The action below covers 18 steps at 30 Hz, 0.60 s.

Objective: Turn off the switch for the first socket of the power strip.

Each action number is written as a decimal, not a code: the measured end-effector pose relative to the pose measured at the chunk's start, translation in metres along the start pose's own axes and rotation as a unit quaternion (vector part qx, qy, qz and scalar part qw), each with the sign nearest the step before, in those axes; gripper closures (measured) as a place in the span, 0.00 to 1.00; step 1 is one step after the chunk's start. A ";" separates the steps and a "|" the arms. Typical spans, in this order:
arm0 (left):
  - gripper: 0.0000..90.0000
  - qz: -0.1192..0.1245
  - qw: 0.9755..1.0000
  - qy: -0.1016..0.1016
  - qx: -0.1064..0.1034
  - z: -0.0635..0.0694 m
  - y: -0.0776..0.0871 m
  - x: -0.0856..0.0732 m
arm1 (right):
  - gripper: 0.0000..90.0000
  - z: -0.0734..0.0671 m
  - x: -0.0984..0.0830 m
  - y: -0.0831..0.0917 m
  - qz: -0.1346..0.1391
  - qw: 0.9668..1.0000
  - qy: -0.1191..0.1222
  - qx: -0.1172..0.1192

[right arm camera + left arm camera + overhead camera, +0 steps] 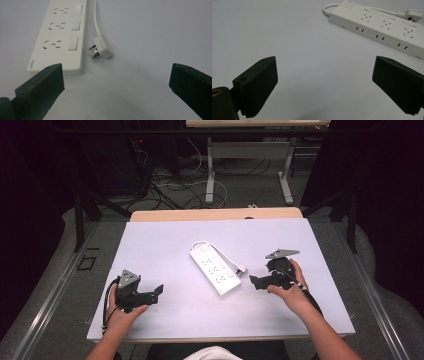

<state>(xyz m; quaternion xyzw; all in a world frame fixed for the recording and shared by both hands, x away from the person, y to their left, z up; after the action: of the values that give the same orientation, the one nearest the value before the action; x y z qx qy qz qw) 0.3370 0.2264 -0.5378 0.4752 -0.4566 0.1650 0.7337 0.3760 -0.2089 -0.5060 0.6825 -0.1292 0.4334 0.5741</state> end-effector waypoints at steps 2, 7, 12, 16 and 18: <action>0.07 0.000 1.000 0.000 0.000 0.000 0.000 0.000 | 0.00 0.003 -0.005 0.002 -0.001 1.000 -0.009 -0.002; 0.07 0.000 1.000 0.001 0.000 0.000 0.000 0.000 | 0.00 0.014 -0.015 0.009 0.005 1.000 -0.022 -0.006; 0.07 0.000 1.000 0.002 0.001 0.000 -0.001 -0.001 | 0.00 0.024 -0.025 0.014 0.009 0.999 -0.040 -0.015; 0.07 -0.001 1.000 0.003 0.002 0.000 -0.001 -0.001 | 0.00 0.031 -0.033 0.015 0.013 0.998 -0.056 -0.018; 0.07 -0.003 1.000 0.000 0.004 -0.001 -0.001 -0.001 | 0.01 0.034 -0.037 0.014 0.016 0.998 -0.061 -0.021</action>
<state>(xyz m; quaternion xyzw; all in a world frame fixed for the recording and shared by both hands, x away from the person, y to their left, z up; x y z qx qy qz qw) 0.3377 0.2266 -0.5389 0.4791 -0.4552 0.1646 0.7322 0.3596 -0.2557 -0.5223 0.6934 -0.1841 0.3970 0.5725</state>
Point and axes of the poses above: each handheld gripper's, and its own axes: y roughly backward along the jaws, x roughly out of its top, z roughly to its right, the point moved 2 cm from there along -y, roughly forward along the jaws, and after that the axes turned 5 degrees about -x, right-handed, at the moved point
